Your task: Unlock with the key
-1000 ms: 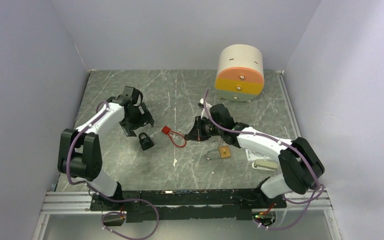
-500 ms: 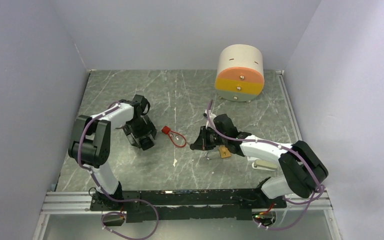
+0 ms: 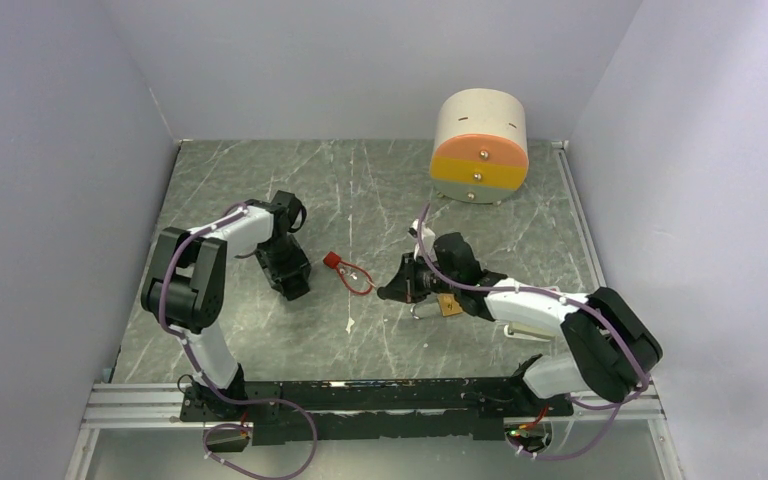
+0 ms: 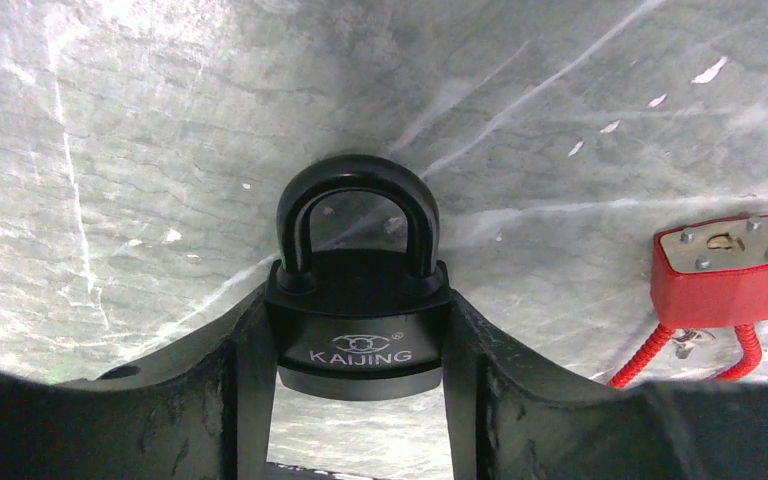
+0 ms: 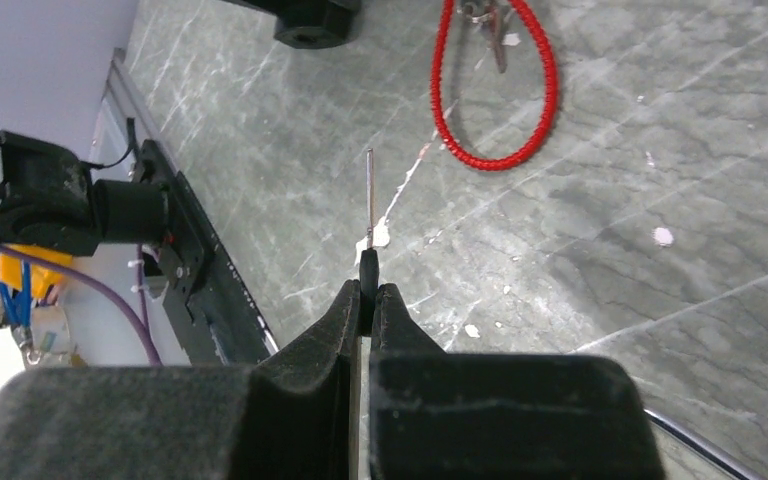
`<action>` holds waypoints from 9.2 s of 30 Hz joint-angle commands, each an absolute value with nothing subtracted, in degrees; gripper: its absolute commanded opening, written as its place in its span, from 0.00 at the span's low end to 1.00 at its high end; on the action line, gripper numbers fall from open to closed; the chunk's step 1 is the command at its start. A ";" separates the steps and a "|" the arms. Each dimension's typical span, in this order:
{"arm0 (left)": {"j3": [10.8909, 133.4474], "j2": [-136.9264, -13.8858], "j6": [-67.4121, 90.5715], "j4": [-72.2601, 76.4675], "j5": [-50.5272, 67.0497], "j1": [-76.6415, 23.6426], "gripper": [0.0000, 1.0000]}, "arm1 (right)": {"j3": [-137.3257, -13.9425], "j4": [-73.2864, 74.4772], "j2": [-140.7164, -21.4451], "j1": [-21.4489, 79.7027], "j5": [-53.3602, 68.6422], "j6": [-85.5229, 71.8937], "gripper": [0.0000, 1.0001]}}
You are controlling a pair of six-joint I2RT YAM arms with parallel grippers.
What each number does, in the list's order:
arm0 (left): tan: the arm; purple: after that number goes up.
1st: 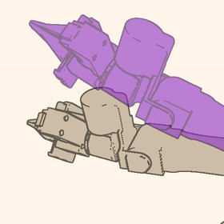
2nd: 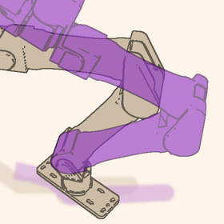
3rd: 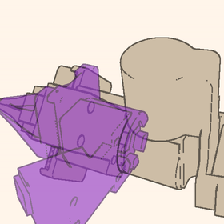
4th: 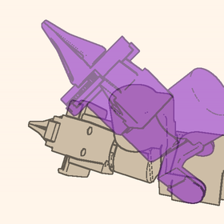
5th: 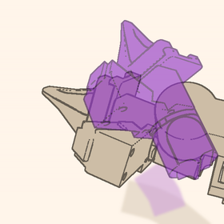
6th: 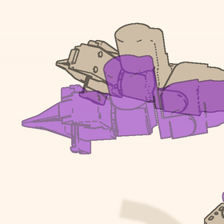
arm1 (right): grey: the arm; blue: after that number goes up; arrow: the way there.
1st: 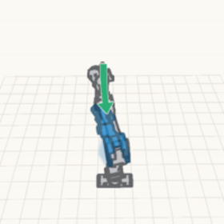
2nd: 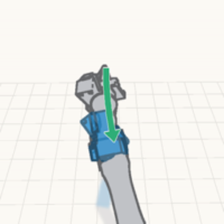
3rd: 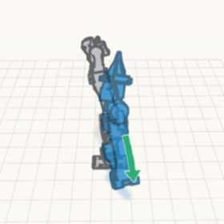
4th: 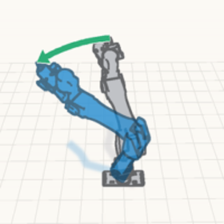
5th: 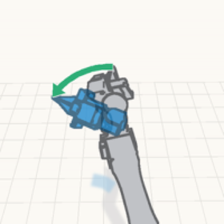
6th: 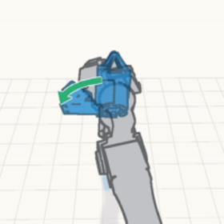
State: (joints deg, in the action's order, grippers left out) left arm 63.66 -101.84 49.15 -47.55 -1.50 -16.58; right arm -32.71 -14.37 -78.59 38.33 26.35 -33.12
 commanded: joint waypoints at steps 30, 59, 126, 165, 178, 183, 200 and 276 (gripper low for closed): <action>75.15 -92.02 41.74 -68.52 21.31 -16.58 0.09 | -32.06 -52.11 -89.09 47.90 37.99 -45.47 0.00; 52.54 -71.27 38.99 -35.38 11.53 -20.60 0.11 | -35.37 -29.21 -84.24 45.50 23.18 -39.89 0.00; 51.78 -65.21 70.72 -46.55 -16.32 -46.58 0.95 | -51.43 8.45 -83.64 38.98 1.84 -45.30 0.00; 65.83 -96.78 92.81 -50.32 -1.56 -40.10 0.28 | -36.43 12.82 -62.82 35.25 -9.81 -50.47 0.00; 66.12 -98.95 87.94 -50.71 -3.73 -39.98 0.40 | -38.14 13.86 -64.37 35.24 -11.38 -49.37 0.00; 67.49 -97.70 83.93 -49.97 -5.82 -39.97 0.05 | -38.23 13.57 -63.41 35.24 -11.12 -48.19 0.00; 51.11 -62.27 14.40 -8.63 19.39 -38.79 0.02 | -38.97 0.18 -54.15 34.03 6.12 -31.66 0.00; 85.16 -66.34 14.40 -27.49 83.75 -23.64 0.03 | -65.94 4.23 -58.14 35.55 60.53 -14.32 0.00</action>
State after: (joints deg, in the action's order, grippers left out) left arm 81.78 -68.07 14.76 -30.24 85.06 -23.33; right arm -64.66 3.86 -58.74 35.00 62.85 -16.27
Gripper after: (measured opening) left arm 0.325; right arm 0.032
